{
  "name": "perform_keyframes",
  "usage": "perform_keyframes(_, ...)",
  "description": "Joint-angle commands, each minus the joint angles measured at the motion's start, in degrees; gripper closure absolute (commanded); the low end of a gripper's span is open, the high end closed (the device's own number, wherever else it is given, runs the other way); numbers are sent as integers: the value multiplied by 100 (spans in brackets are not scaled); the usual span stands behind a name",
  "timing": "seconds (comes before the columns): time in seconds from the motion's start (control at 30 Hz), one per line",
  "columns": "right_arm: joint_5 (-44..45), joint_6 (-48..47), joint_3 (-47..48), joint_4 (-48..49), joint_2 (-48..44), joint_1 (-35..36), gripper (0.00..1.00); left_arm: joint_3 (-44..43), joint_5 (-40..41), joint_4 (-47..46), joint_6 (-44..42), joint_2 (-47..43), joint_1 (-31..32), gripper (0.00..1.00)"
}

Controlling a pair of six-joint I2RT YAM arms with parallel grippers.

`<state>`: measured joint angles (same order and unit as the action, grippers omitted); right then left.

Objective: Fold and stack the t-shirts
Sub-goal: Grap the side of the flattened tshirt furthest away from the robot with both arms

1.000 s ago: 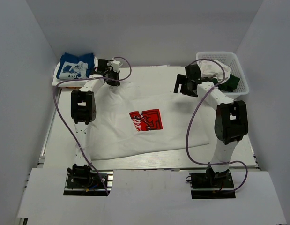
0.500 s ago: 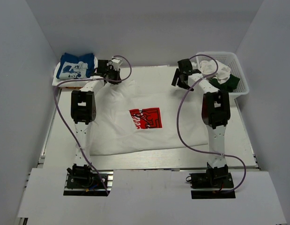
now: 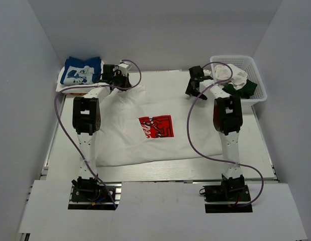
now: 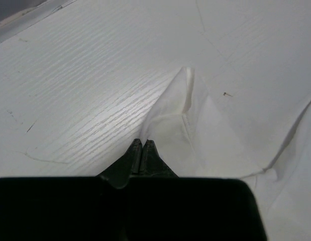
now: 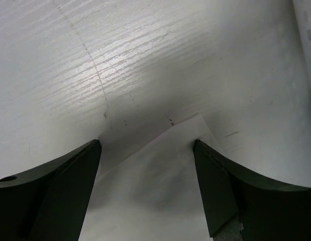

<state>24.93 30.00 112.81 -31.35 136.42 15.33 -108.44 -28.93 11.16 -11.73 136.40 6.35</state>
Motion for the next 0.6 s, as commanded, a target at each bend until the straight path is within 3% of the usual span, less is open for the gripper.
perform_keyframes(0.0, 39, 33, 92, 59, 113, -39, 21, 174, -368, -175, -119, -745, 15, 100)
perform_keyframes(0.13, -102, -38, -66, 156, -36, -21, 63, 586, -421, -359, -119, -1088, 15, 100)
perform_keyframes(0.23, -111, -99, -286, 226, -273, -4, 78, 964, -499, -438, -67, -1360, 15, 100)
perform_keyframes(0.3, -128, -126, -531, 261, -554, 5, 100, 1428, -500, -632, -14, -1747, 15, 100)
perform_keyframes(0.57, -189, -319, -1884, 858, -1811, 66, 100, 3003, -578, -1185, 372, -3135, 130, 100)
